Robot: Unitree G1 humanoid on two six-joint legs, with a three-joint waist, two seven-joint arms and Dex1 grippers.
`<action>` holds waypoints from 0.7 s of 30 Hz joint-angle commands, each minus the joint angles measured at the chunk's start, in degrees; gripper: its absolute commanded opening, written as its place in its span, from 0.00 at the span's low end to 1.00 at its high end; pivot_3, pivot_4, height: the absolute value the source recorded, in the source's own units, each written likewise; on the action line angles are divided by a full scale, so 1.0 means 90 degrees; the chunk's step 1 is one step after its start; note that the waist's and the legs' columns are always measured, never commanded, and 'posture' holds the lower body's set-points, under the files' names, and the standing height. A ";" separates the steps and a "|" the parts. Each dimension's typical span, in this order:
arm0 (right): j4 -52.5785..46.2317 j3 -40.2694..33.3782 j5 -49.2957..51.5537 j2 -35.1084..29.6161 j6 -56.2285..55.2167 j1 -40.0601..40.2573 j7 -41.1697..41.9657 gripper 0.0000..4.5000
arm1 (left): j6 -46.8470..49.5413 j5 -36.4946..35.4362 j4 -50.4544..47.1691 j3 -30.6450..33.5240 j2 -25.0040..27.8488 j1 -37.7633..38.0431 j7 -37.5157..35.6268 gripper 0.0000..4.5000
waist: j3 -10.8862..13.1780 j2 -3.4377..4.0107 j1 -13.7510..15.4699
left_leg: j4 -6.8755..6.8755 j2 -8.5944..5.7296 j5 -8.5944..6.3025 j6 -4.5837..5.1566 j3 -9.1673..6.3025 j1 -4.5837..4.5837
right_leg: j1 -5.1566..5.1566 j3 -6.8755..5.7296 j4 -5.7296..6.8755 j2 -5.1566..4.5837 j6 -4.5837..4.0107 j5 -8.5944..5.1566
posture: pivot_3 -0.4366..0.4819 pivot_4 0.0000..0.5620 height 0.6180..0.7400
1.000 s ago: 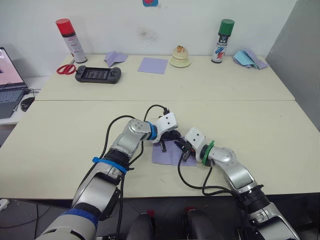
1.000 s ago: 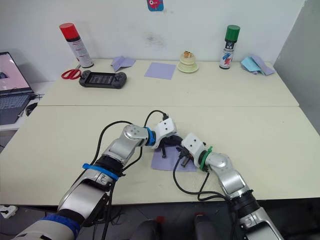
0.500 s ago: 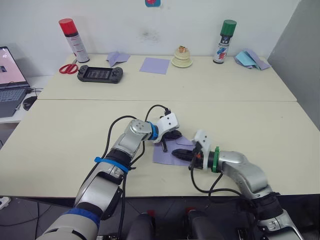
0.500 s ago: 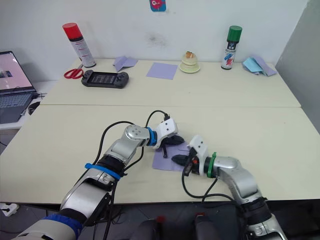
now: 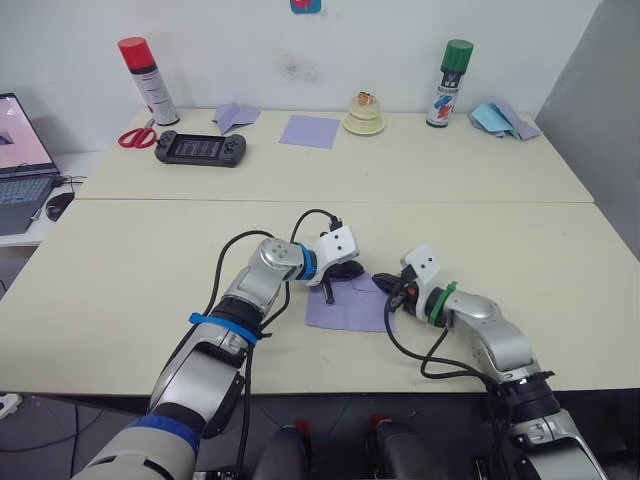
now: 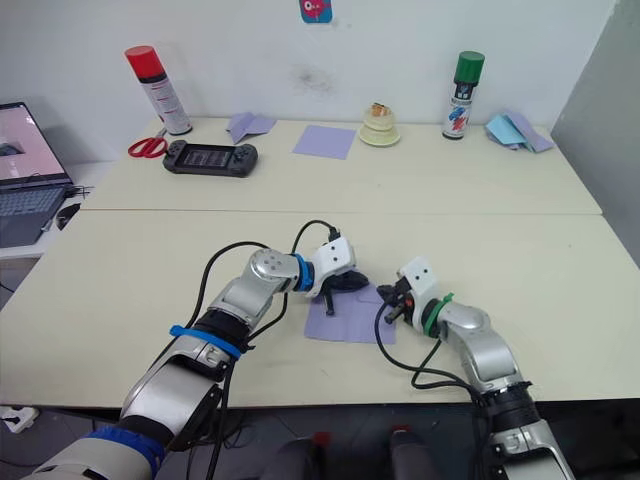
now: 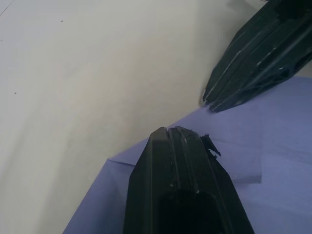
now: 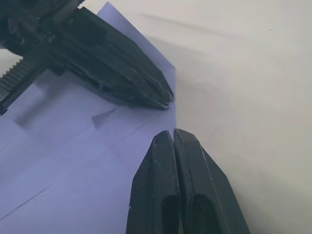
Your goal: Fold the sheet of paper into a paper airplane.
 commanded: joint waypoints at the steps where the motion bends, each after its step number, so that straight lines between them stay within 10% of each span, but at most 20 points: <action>1: -0.0405 0.0019 0.0007 -0.0256 0.0068 0.0320 0.0138 0.02 | 0.0112 0.0151 0.0262 -0.0093 -0.0019 0.0066 -0.0018 0.00 | -0.0001 -0.0001 0.0004 | 0.0000 -0.0001 0.0000 0.0000 0.0000 0.0000 | 0.0000 -0.0001 0.0000 0.0001 0.0000 0.0000 | 0.48 0.27 1.00; 21: -0.0027 0.0180 -0.0093 0.0216 -0.0523 -0.0154 -0.0137 0.02 | 0.0077 0.0115 0.0369 0.0081 -0.0030 -0.0047 -0.0053 0.00 | -0.0002 -0.0002 -0.0004 | 0.0000 -0.0001 0.0000 0.0000 0.0004 0.0004 | 0.0003 0.0003 -0.0001 0.0004 0.0001 0.0001 | 0.48 0.27 1.00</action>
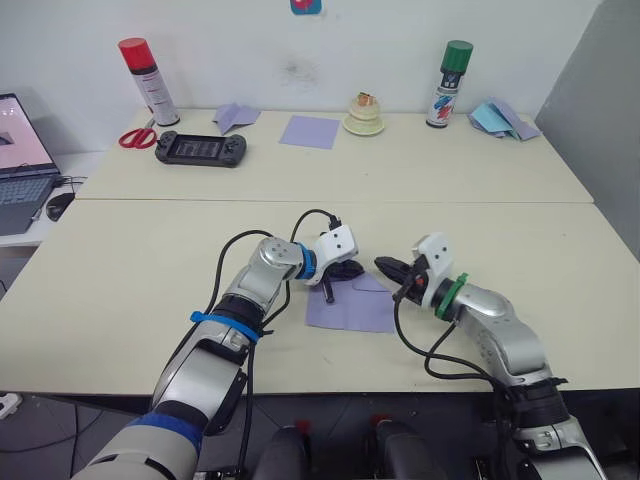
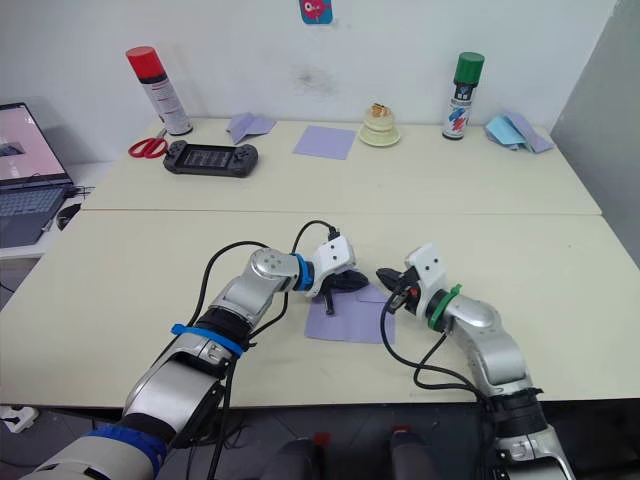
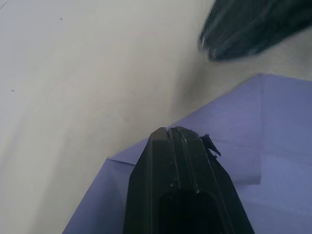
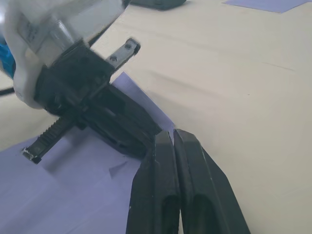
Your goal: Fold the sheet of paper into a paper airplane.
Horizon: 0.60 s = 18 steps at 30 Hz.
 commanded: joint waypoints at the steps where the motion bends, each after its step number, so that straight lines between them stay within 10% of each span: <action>1: 0.0223 0.0240 -0.0271 0.0068 -0.0147 -0.0099 -0.0095 0.02 | 0.0085 0.0100 0.0139 -0.0017 0.0017 0.0026 0.0065 0.00 | 0.0000 0.0000 0.0000 | 0.0000 0.0000 0.0000 0.0000 0.0001 0.0000 | 0.0000 0.0001 0.0000 0.0000 0.0000 0.0000 | 0.48 0.27 1.00; 18: 0.0639 0.0468 -0.0604 0.0007 -0.0428 -0.0079 -0.0049 0.02 | 0.0378 0.0347 0.0523 0.0232 0.0012 -0.0268 0.1260 0.00 | 0.0001 0.0000 -0.0004 | 0.0003 0.0004 0.0000 0.0000 -0.0004 0.0001 | -0.0001 0.0000 0.0004 -0.0002 0.0000 0.0001 | 0.48 0.27 1.00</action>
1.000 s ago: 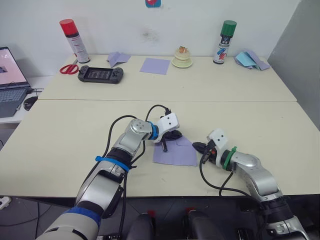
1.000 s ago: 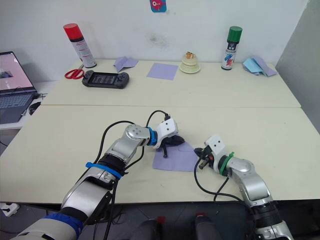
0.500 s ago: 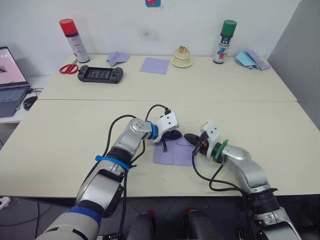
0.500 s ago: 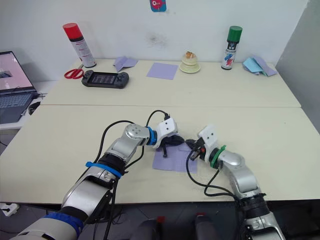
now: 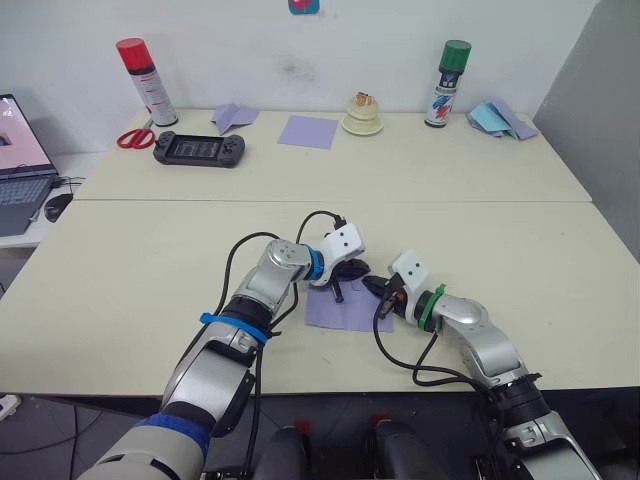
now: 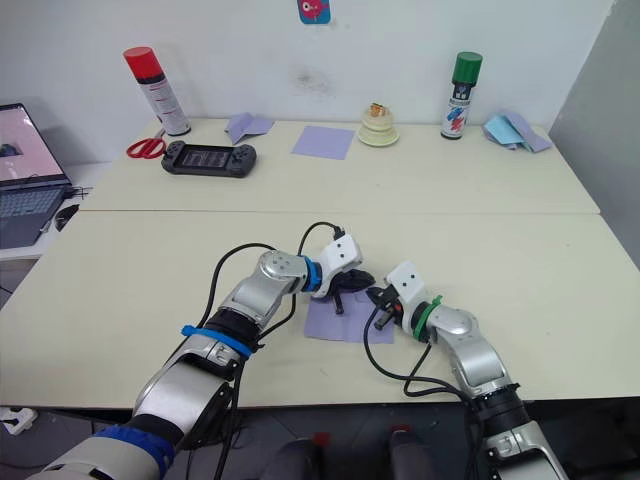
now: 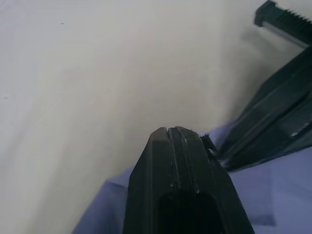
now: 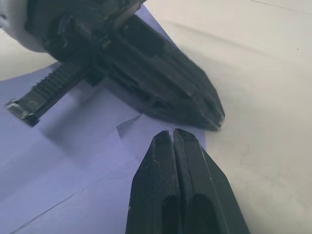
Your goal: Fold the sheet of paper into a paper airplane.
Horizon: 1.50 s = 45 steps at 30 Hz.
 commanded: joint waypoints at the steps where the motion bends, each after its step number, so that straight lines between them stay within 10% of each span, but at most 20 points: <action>1: 0.0031 0.0016 -0.0089 -0.0048 0.0000 0.0018 0.0022 0.02 | -0.0112 0.0302 0.0499 0.0145 0.0279 -0.0201 0.0639 0.00 | 0.0000 0.0000 -0.0013 | 0.0000 0.0001 0.0000 0.0000 0.0000 0.0001 | 0.0000 0.0000 0.0001 0.0000 0.0000 0.0000 | 0.48 0.27 1.00; 8: 0.0062 0.0073 -0.0134 0.0011 -0.0021 -0.0043 0.0024 0.02 | -0.0110 -0.0768 -0.0022 0.1475 0.0941 -0.0205 0.0697 0.00 | 0.0007 -0.0007 -0.0032 | -0.0003 0.0004 0.0000 -0.0001 0.0003 -0.0008 | -0.0010 0.0002 0.0000 -0.0004 -0.0001 0.0001 | 0.48 0.27 1.00; 19: 0.0162 0.0131 -0.0212 0.0115 -0.0095 -0.0138 0.0116 0.00 | 0.2600 -0.2744 -0.1497 0.2814 0.1700 0.1122 -0.0297 0.70 | 0.0011 -0.0011 0.0021 | 0.0004 0.0001 0.0001 -0.0002 -0.0011 -0.0008 | -0.0006 -0.0013 0.0003 -0.0014 -0.0028 0.0017 | 0.48 0.27 1.00; 41: 0.0192 0.0069 -0.0241 0.0076 -0.0101 -0.0116 0.0076 0.00 | 0.2982 -0.2717 -0.2583 0.1751 0.0965 0.1533 -0.0153 0.70 | 0.0010 -0.0012 0.0002 | 0.0001 0.0001 0.0001 -0.0003 -0.0010 -0.0004 | -0.0004 -0.0010 0.0003 -0.0016 -0.0030 0.0019 | 0.48 0.27 1.00; 45: 0.0178 0.0064 -0.0244 0.0068 -0.0098 -0.0089 0.0067 0.00 | 0.2820 -0.2639 -0.2529 0.1689 0.0945 0.1537 -0.0104 0.51 | 0.0010 -0.0012 0.0004 | 0.0001 0.0000 0.0001 -0.0003 -0.0009 -0.0005 | -0.0003 -0.0009 0.0003 -0.0016 -0.0030 0.0019 | 0.48 0.27 1.00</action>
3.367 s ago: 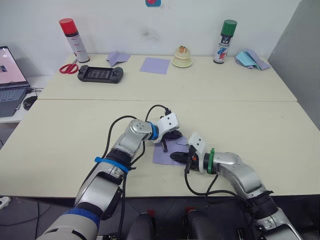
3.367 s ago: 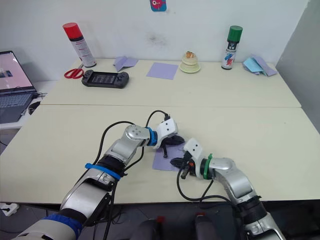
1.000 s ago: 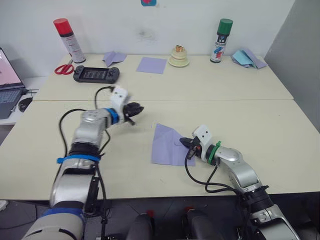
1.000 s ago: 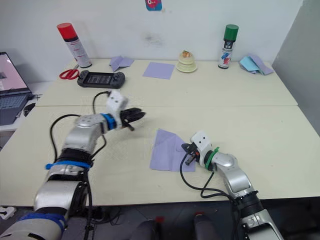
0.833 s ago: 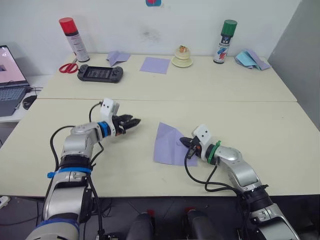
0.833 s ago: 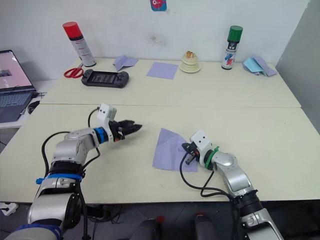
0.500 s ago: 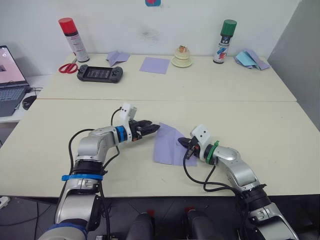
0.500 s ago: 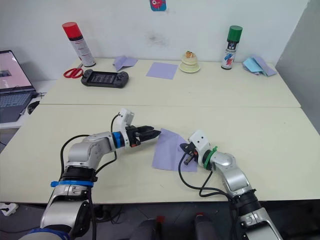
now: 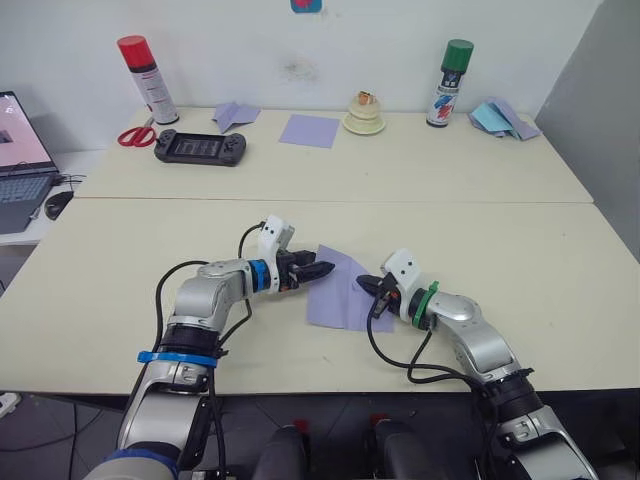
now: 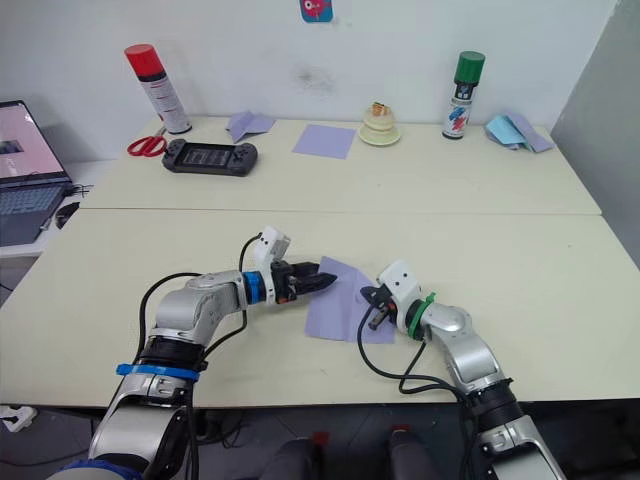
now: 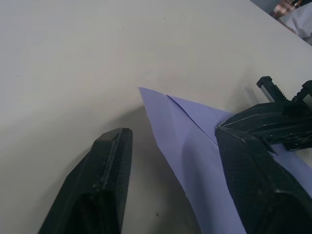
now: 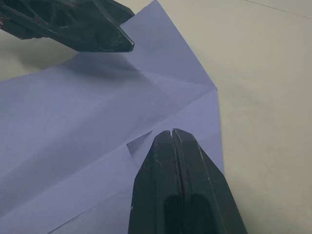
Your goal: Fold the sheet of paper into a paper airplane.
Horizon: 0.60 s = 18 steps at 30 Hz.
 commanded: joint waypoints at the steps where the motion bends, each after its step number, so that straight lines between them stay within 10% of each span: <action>1: -0.0016 -0.0028 -0.0065 -0.0058 0.0041 0.0087 -0.0041 0.00 | -0.0187 0.0013 -0.0170 -0.0022 0.0027 -0.0034 -0.0054 0.45 | 0.0000 0.0000 0.0000 | 0.0000 0.0000 0.0000 0.0000 0.0000 0.0000 | 0.0000 0.0000 0.0000 0.0000 0.0000 0.0000 | 0.48 0.27 1.00; 8: -0.0027 -0.0033 -0.0054 -0.0053 0.0064 0.0093 -0.0045 0.00 | -0.0254 0.0041 -0.0215 -0.0061 -0.0019 -0.0067 -0.0025 0.01 | 0.0000 0.0000 0.0000 | 0.0000 -0.0001 0.0000 0.0000 0.0001 0.0000 | 0.0000 0.0000 -0.0001 0.0000 0.0001 0.0000 | 0.48 0.27 1.00; 18: -0.0049 -0.0049 -0.0037 -0.0055 0.0087 0.0089 -0.0038 0.00 | -0.2055 0.1193 -0.0953 -0.1180 0.0522 0.0206 -0.0477 0.01 | 0.0000 0.0000 0.0002 | -0.0002 0.0000 0.0000 0.0000 0.0002 0.0001 | 0.0000 0.0003 -0.0002 0.0000 0.0000 0.0000 | 0.48 0.27 1.00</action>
